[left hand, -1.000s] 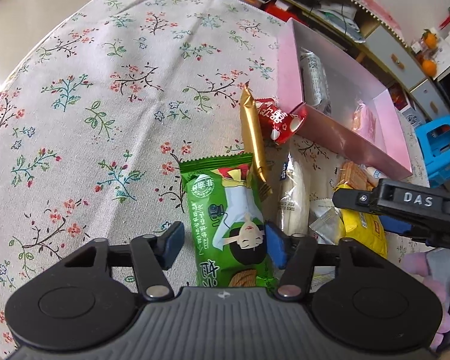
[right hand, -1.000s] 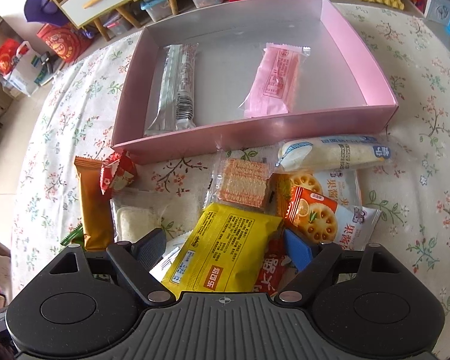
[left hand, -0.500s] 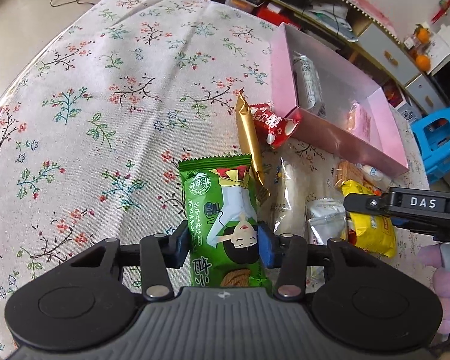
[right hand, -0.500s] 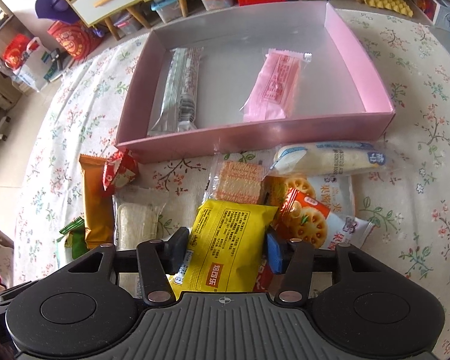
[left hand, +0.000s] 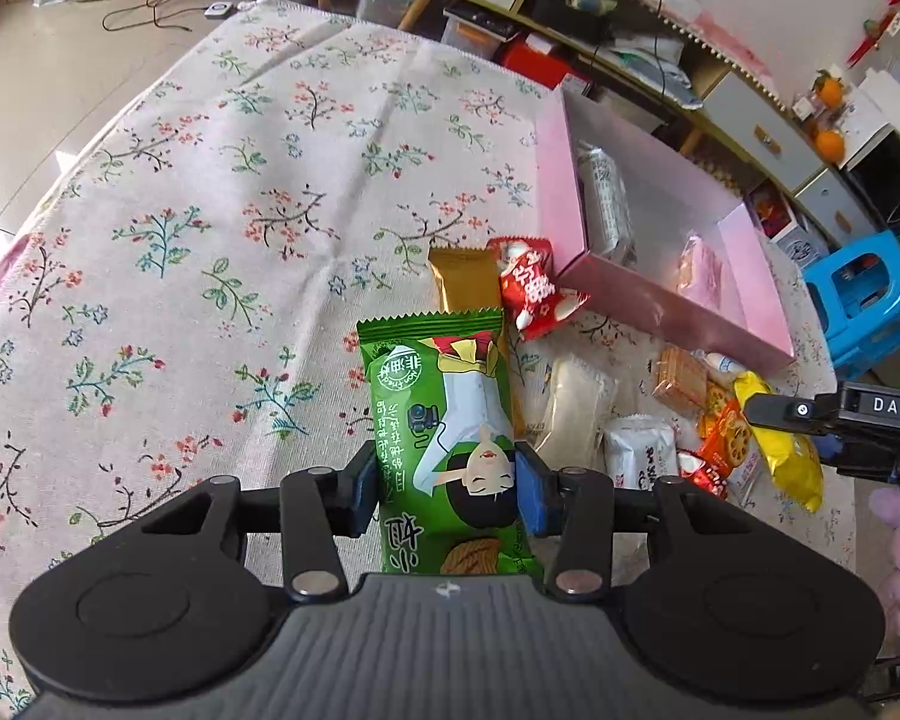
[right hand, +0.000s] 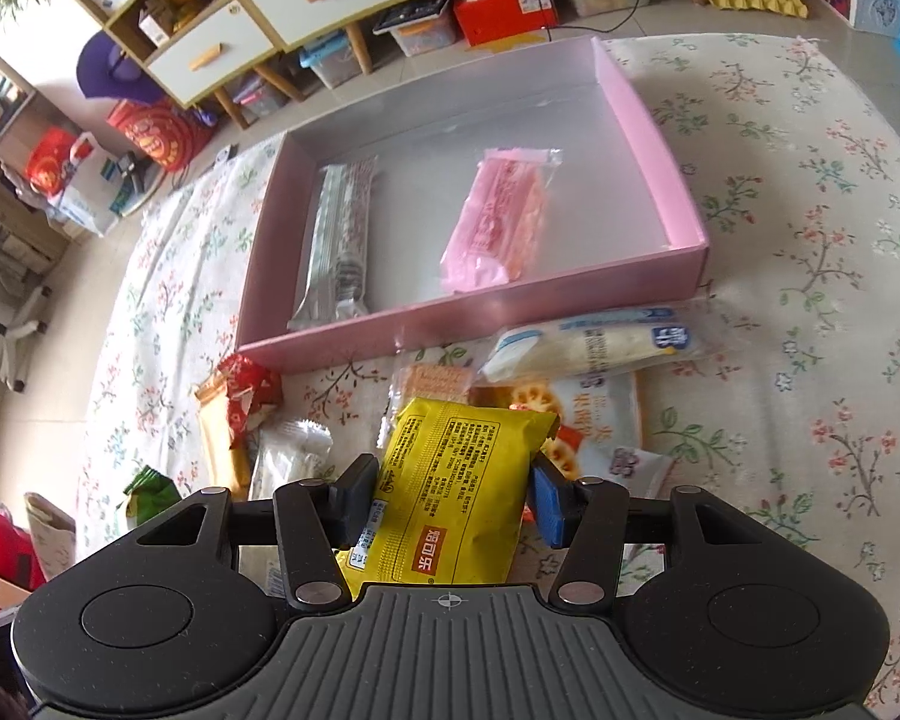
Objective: Organize snacks
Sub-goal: 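Carry the green bag and yellow packet into the pink box and release both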
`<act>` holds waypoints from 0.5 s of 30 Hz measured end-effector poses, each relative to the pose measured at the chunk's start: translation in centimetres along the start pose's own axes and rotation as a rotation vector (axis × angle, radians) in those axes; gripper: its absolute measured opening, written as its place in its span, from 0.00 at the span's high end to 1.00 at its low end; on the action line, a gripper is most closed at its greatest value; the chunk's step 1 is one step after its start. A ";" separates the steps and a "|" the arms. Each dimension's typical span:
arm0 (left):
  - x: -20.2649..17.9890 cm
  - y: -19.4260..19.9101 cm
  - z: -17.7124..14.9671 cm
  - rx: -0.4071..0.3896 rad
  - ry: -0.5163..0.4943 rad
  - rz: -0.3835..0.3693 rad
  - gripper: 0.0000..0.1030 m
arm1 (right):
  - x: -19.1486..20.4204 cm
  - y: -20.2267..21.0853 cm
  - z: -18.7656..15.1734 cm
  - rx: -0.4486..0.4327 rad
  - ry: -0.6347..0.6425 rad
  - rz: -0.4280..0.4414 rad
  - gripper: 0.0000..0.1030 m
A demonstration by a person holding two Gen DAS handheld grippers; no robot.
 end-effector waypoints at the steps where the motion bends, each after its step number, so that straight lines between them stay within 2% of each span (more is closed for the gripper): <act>1: 0.0 0.2 0.1 -0.006 0.003 -0.005 0.59 | -0.4 0.3 0.0 -0.005 -0.009 0.004 0.50; 8: -1.7 1.1 1.3 -0.065 -0.012 -0.055 0.59 | -2.5 2.5 1.3 -0.093 -0.050 0.011 0.50; 15: -4.3 -0.3 2.6 -0.098 -0.023 -0.103 0.59 | -4.5 2.4 3.7 -0.203 -0.088 0.040 0.50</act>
Point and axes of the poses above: each gripper's, at about its wrist camera, not at the fingertips, and y roughly against the way its jaws point, x to its left, z to its top, the point moved 3 cm from there along -y, roughly the way its jaws point, and after that the axes turned 9 degrees about y, right-handed, at the moved point
